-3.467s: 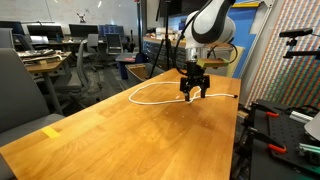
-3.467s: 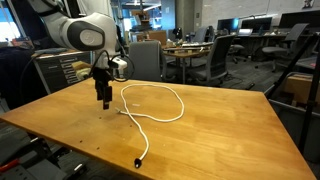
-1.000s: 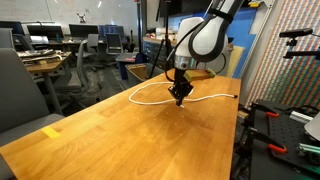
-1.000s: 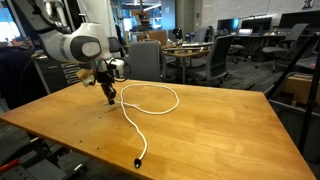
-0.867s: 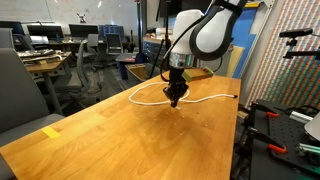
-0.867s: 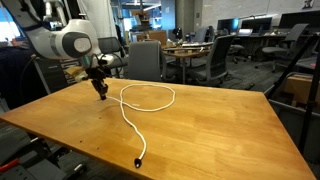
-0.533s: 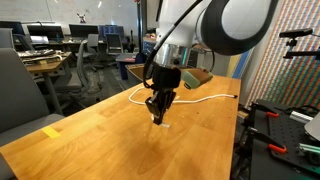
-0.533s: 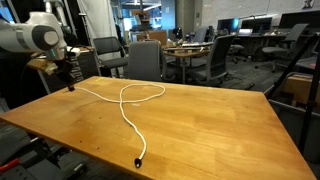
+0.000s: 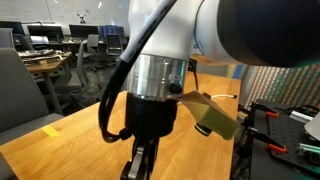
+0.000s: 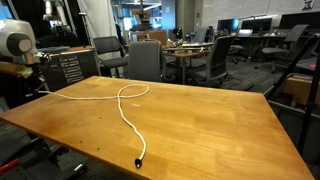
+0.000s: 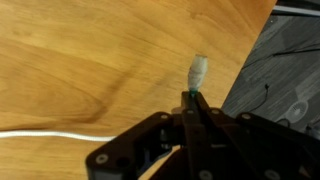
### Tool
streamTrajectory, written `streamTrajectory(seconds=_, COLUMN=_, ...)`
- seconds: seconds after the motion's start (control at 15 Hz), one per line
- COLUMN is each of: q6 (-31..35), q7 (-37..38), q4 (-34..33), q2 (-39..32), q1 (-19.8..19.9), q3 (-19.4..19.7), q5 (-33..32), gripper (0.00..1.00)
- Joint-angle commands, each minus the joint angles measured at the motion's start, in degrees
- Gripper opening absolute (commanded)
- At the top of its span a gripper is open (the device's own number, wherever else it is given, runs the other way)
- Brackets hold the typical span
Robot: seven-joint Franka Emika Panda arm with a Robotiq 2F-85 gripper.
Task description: Tie a knot using the white chord
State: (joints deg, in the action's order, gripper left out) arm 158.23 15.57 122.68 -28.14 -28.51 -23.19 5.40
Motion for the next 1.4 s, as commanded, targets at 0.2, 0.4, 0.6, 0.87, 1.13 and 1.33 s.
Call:
streamTrajectory(seconds=0.2, q6=-8.1, q7=-4.8, q4=-0.4, q2=5.2, q1=0.3, q3=13.0, q5=-13.5, gripper=0.05)
streamTrajectory(seconds=0.4, q6=-5.7, q7=-3.9, q4=1.4, q2=9.9, q1=1.9, q3=20.0, q5=-23.9, gripper=0.05)
streamTrajectory(seconds=0.6, q6=-4.9, q7=-5.5, q4=1.3, q2=12.6, q1=6.3, q3=24.1, q5=-32.4, gripper=0.06)
streamTrajectory(seconds=0.87, q6=4.4, q7=-7.8, q4=0.8, q2=9.3, q1=13.0, q3=26.8, q5=-38.9, gripper=0.05)
streamTrajectory(seconds=1.13, q6=12.4, q7=-13.3, q4=0.6, q2=3.1, q1=20.1, q3=23.3, q5=-32.0, gripper=0.05)
streamTrajectory(seconds=1.33, q6=14.0, q7=-19.6, q4=-0.8, q2=-1.1, q1=24.0, q3=18.7, q5=-23.3, gripper=0.06)
